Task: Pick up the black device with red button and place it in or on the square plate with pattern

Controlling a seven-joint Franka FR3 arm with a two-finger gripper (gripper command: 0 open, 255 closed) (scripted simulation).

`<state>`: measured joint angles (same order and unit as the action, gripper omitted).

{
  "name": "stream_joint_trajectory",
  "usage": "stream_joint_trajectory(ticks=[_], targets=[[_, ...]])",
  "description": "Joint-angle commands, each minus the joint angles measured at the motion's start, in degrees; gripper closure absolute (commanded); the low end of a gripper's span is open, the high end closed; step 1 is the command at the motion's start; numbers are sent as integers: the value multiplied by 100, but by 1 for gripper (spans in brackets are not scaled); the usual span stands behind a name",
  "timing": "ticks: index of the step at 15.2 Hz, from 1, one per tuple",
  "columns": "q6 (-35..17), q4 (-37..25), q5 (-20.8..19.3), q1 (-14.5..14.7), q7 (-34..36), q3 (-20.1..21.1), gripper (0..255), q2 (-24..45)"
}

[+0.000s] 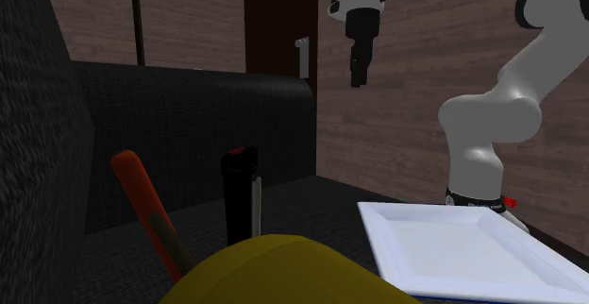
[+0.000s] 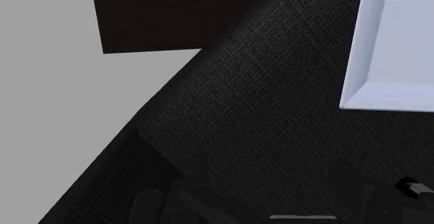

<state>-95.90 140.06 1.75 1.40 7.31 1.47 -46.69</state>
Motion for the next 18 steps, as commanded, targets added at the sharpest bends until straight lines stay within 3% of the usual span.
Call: stream_joint_trajectory(ticks=[1,10,18], targets=[[0,0,0,0,0,0,0,0],[-665,-756,480,219,1170,961,0,1511],[-1042,-1912,437,294,2240,1702,0,3123]])
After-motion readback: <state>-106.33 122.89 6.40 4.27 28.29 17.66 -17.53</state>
